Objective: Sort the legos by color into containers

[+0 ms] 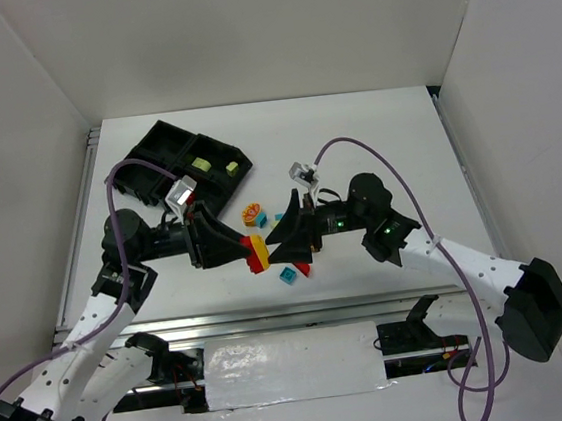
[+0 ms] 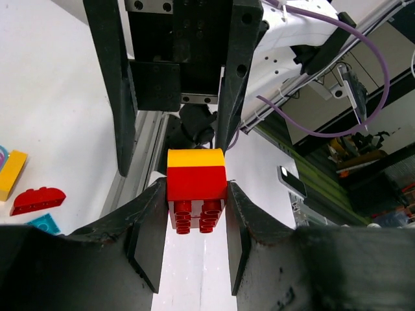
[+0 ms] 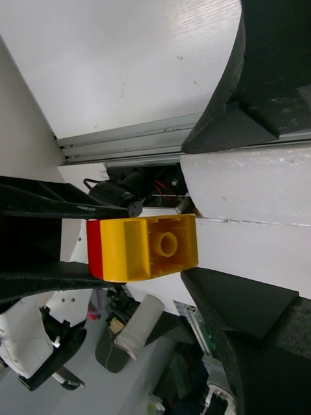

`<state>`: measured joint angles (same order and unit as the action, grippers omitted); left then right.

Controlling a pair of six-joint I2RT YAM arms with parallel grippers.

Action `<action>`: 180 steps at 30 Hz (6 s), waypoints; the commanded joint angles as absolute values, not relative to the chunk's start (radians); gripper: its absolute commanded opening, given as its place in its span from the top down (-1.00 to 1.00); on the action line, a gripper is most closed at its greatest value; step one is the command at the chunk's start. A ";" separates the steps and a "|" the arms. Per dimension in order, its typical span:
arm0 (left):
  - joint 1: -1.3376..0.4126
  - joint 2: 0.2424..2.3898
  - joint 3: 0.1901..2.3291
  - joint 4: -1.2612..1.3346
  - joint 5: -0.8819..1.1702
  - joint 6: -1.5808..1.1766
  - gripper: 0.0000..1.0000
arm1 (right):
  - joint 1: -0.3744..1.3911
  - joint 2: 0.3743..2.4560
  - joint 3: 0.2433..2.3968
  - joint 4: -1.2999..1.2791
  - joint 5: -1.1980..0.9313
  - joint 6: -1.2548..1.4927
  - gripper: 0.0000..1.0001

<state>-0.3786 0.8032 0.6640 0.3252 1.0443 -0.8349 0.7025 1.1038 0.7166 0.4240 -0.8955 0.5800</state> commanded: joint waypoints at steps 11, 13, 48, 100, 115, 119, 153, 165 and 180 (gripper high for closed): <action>-0.416 0.842 0.676 0.425 1.060 -0.851 1.00 | 0.755 1.154 0.758 0.670 -0.962 0.658 0.90; -0.416 0.847 0.687 0.399 1.051 -0.839 1.00 | 0.752 1.149 0.732 0.704 -0.971 0.667 1.00; -0.127 1.647 1.431 -0.463 -0.308 -0.775 0.28 | 0.440 0.930 0.670 0.028 -0.509 0.489 1.00; -0.707 1.166 0.965 0.345 0.799 -0.689 -0.52 | 0.535 0.943 0.640 0.548 -1.126 0.689 1.00; -0.707 1.134 0.971 0.373 0.842 -0.704 1.00 | 0.540 0.976 0.624 0.570 -1.115 0.669 0.77; -0.704 1.114 1.003 0.251 0.746 -0.639 1.00 | 0.538 0.971 0.626 0.543 -1.092 0.657 -0.99; -0.014 2.152 1.943 -0.120 -0.312 -0.548 0.20 | 0.569 0.923 0.604 0.025 -0.489 0.480 -0.99; -0.009 1.914 1.983 -0.337 -0.224 -0.517 -0.99 | 0.589 1.066 0.679 -0.092 -0.286 0.482 -0.99; -0.281 1.117 1.148 -0.501 0.023 -0.583 -0.97 | 0.768 1.558 1.022 -0.468 0.281 0.574 -0.94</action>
<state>-0.2512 1.1019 1.2270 -0.4076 -0.0051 -0.6235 0.7471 1.5417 0.9848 -0.3943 0.1707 0.5220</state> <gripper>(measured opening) 0.989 0.979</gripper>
